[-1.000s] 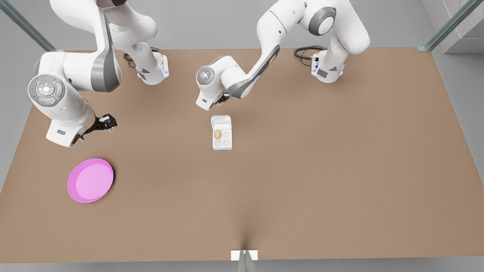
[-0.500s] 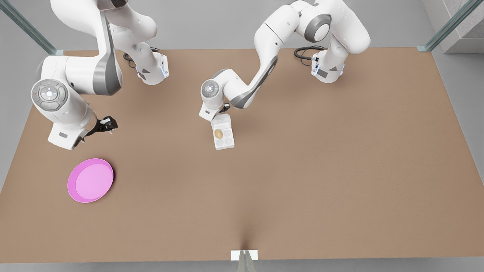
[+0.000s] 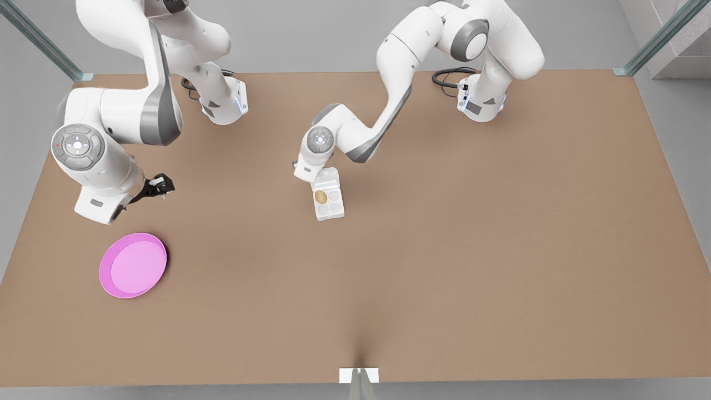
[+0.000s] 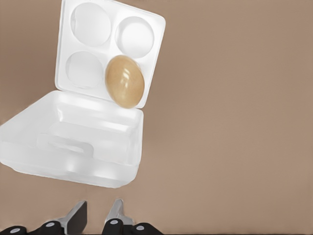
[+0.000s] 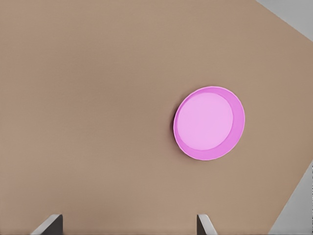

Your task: Pack egg into the box and close the box lid

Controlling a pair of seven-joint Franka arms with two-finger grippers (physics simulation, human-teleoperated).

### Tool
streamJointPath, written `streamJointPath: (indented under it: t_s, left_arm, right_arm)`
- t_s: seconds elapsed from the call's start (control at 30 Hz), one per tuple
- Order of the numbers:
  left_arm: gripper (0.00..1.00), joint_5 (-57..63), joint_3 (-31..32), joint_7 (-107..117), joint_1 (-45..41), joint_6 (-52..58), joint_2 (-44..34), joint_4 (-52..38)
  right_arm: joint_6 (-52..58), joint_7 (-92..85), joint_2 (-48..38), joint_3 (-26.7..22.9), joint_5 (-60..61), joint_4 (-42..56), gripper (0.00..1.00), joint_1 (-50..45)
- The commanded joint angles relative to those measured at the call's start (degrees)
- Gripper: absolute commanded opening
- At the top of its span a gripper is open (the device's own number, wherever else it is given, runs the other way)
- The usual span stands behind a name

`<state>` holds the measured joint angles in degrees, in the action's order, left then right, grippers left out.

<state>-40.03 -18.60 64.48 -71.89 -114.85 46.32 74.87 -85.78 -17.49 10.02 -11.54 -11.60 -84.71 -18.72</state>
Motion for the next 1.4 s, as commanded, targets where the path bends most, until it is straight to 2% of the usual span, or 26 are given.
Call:
streamJointPath:
  t_s: [0.0,0.2,0.53,1.37]
  left_arm:
    - [0.21,21.5,-0.1,1.0,-0.1,2.3,0.0,-0.2]
    - [0.21,24.8,0.0,0.3,-1.6,2.3,-0.2,-0.2]
    - [0.21,29.6,-1.8,-5.2,2.9,6.4,-0.3,0.3]
    - [0.21,31.2,-1.5,-1.8,-0.2,9.4,1.1,0.0]
  right_arm:
    - [0.0,0.0,0.0,0.0,0.0,0.0,1.0,0.0]
    - [0.0,0.0,0.7,0.0,0.0,0.0,1.0,-0.1]
    - [3.7,-2.5,1.2,1.7,-0.5,0.0,1.0,-1.6]
    - [4.2,-2.4,3.6,1.7,-1.2,-0.2,1.0,-1.5]
